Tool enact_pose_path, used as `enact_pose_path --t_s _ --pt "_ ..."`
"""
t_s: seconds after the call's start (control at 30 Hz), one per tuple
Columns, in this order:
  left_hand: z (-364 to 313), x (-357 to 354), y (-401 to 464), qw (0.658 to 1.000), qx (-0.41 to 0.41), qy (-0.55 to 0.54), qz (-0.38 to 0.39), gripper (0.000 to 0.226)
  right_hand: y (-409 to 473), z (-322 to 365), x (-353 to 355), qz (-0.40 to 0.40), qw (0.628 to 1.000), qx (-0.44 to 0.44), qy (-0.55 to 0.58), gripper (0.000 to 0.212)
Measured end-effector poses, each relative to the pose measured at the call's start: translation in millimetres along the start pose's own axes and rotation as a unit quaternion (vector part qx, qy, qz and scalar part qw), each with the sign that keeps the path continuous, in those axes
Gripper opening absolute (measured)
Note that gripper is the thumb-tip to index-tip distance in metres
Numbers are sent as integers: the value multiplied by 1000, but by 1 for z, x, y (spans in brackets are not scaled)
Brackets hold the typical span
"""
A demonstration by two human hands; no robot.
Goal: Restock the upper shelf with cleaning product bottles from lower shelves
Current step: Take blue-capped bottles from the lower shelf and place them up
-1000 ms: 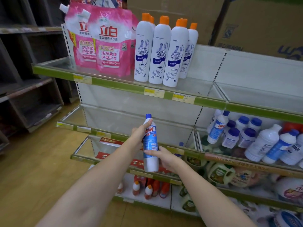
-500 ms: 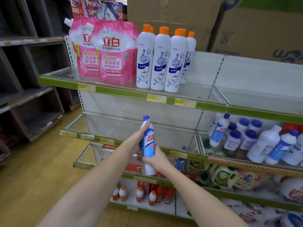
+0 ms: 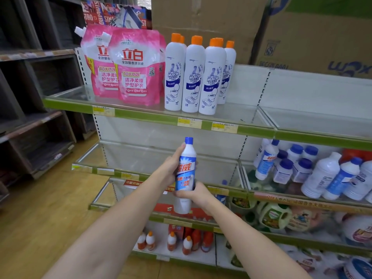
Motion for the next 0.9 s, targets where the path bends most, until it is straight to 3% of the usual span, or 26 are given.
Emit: enact_pose_path --t_s 0.27,0.43,0.57,0.7,0.83,0.9 --pt "-30 -30 -9 997 -29 46 53 58 0 11 23 -85 994 27 65 57" --pt "-75 -61 -10 993 -103 38 41 55 -6 52 60 -118 983 65 125 31" --pt "-119 -94 -3 991 -129 9 39 46 -8 97 88 -132 974 112 143 35" --pt "-163 -130 2 986 -157 10 55 56 -14 141 120 -147 963 164 157 41" --pt "-205 -177 5 975 -207 7 84 38 -31 179 166 -215 932 216 195 46" --pt "-222 -198 9 969 -234 7 84 42 -36 196 189 -245 922 233 190 40"
Point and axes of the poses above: each hand's wrist, its own y-axis towards the middle knuckle, its own x-axis out of the back of the hand, z = x × y, the point moved 10 cm from there along y, towards the middle knuckle, and after that the axes turned 4 degrees about -x, right-handed, at the moved point
